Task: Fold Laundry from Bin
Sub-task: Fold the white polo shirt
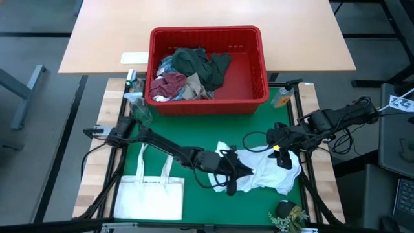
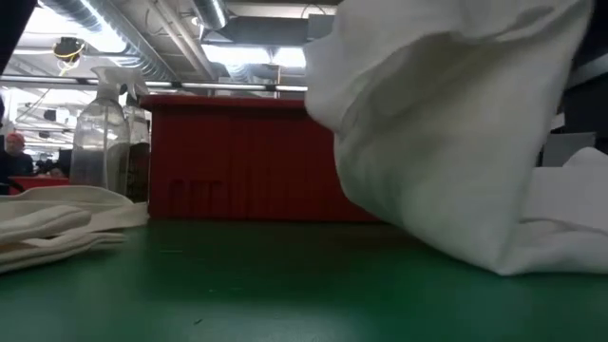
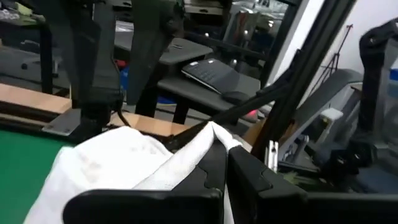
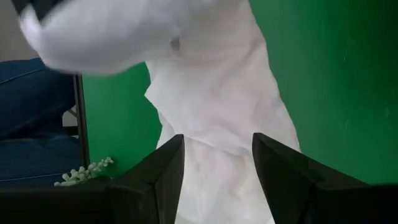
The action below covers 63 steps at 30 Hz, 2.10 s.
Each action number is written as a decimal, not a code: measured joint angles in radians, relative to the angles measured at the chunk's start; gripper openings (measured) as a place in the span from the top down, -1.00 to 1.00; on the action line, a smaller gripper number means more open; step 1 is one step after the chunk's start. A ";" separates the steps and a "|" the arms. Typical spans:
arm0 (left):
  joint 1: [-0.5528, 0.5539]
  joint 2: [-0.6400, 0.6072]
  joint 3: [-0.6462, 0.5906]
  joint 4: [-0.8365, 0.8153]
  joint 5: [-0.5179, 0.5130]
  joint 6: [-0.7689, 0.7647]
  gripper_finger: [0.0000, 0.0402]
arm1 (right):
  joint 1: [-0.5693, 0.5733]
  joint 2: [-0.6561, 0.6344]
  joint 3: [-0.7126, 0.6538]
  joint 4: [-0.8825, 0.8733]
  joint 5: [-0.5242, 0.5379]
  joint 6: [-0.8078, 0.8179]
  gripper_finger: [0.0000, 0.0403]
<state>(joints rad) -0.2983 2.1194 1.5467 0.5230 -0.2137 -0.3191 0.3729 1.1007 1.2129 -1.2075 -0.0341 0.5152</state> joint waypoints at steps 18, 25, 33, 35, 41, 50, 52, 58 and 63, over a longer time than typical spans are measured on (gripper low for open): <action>0.073 0.512 0.665 -0.001 0.158 0.089 1.00 | 0.000 0.000 0.000 0.001 0.001 0.000 0.05; 0.079 0.577 0.677 -0.017 0.183 0.086 1.00 | 0.000 0.000 0.000 0.001 0.001 0.000 0.05; 0.078 0.615 0.677 -0.002 0.175 0.085 1.00 | 0.000 0.000 0.000 0.001 0.001 0.000 0.05; 0.078 0.621 0.677 -0.002 0.175 0.085 0.99 | 0.000 0.000 0.000 0.001 0.001 0.000 0.05; 0.073 0.621 0.677 0.030 0.143 0.055 0.73 | 0.000 0.000 0.000 0.001 0.001 0.000 0.05; 0.068 0.614 0.677 0.118 0.114 0.150 0.22 | 0.000 0.000 0.000 -0.027 0.001 -0.016 0.05; 0.061 0.613 0.698 0.124 0.093 0.239 0.19 | 0.000 0.000 0.000 -0.057 0.001 -0.017 0.05; 0.037 0.609 0.775 0.098 0.040 0.366 0.18 | 0.000 0.000 0.000 -0.108 0.001 -0.016 0.05; 0.014 0.579 0.798 0.075 -0.021 0.483 0.18 | 0.000 0.000 0.000 -0.105 0.000 -0.016 0.05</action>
<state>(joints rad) -0.2840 2.6982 2.3451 0.5979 -0.2349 0.1641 0.3729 1.1011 1.2129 -1.3129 -0.0337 0.4992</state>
